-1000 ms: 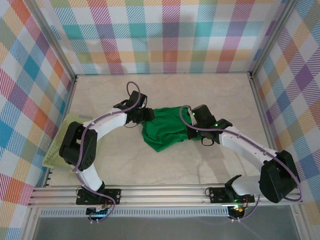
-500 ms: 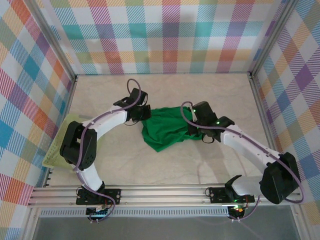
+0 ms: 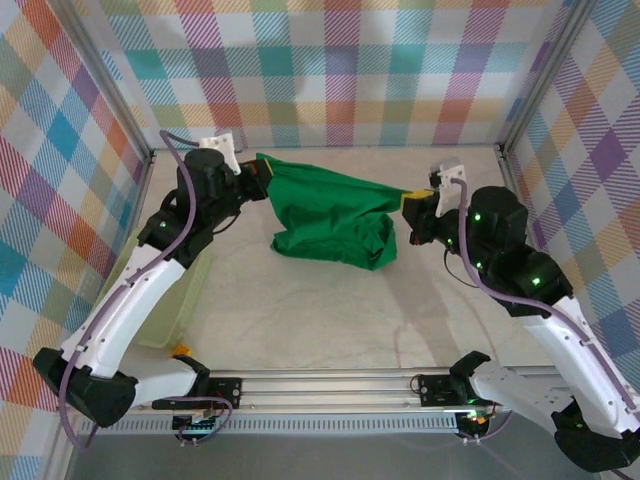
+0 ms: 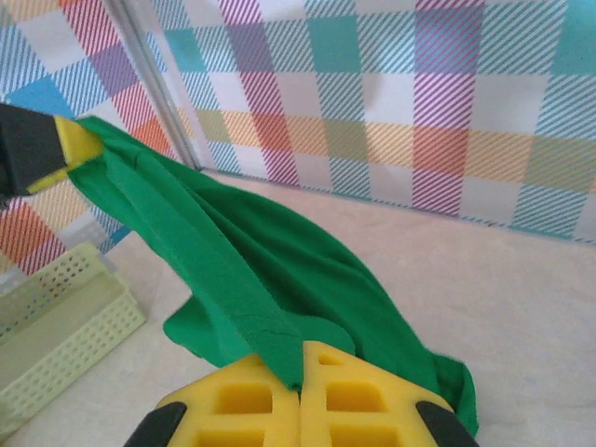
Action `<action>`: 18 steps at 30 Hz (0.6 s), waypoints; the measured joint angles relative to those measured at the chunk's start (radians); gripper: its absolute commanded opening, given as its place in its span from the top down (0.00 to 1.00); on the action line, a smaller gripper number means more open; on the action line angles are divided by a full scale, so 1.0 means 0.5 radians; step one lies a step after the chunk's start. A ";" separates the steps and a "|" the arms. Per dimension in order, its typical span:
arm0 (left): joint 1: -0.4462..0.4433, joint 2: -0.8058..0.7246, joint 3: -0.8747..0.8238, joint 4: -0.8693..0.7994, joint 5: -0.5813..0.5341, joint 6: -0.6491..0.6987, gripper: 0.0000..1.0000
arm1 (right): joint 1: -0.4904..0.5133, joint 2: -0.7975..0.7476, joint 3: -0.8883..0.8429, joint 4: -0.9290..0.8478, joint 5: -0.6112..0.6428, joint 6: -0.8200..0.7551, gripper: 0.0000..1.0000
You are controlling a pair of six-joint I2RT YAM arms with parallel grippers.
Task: Fold the inside-out t-shirt
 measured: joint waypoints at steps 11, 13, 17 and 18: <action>0.050 1.643 0.854 -0.775 -0.401 0.071 0.63 | -0.072 1.199 0.069 -0.072 -0.084 0.136 1.00; 0.065 1.868 1.070 -0.925 -0.489 0.079 0.58 | -0.117 1.511 0.375 -0.131 -0.108 0.166 1.00; 0.093 1.910 1.138 -1.029 -0.618 0.068 0.37 | -0.183 1.984 0.883 -0.188 -0.125 0.207 0.88; 0.094 1.858 1.086 -1.020 -0.641 0.063 0.32 | -0.195 2.070 0.967 -0.205 -0.117 0.216 0.83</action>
